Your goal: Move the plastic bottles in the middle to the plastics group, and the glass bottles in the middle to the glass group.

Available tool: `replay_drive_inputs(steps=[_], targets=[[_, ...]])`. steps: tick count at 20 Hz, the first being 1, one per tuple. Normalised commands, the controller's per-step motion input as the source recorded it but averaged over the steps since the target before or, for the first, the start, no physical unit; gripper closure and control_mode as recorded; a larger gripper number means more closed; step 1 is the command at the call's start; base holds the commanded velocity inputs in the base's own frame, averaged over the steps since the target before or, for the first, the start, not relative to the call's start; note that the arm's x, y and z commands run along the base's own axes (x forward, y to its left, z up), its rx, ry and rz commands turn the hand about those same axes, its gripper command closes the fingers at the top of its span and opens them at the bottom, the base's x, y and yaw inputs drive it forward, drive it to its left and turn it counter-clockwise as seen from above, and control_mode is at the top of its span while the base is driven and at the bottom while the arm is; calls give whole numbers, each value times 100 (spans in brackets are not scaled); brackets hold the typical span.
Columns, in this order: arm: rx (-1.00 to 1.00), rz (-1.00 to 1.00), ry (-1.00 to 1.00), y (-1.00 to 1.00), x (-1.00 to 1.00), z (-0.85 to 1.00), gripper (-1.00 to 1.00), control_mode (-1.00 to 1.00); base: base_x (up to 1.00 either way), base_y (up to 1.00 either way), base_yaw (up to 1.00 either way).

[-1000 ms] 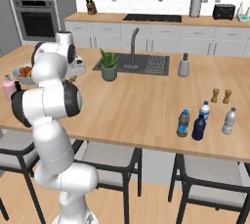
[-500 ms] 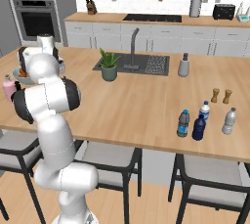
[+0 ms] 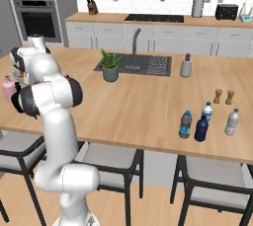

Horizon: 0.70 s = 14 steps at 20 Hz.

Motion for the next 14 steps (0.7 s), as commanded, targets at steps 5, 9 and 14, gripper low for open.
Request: replay_drive_inputs(steps=[5, 9, 14], targets=[[0, 3, -1, 31, 0, -13, 100, -100, 0, 0, 0], [0, 1, -5, 38, 3, -16, 100, -100, 0, 0, 0], [0, 3, -3, 30, 1, -7, 100, -100, 0, 0, 0]])
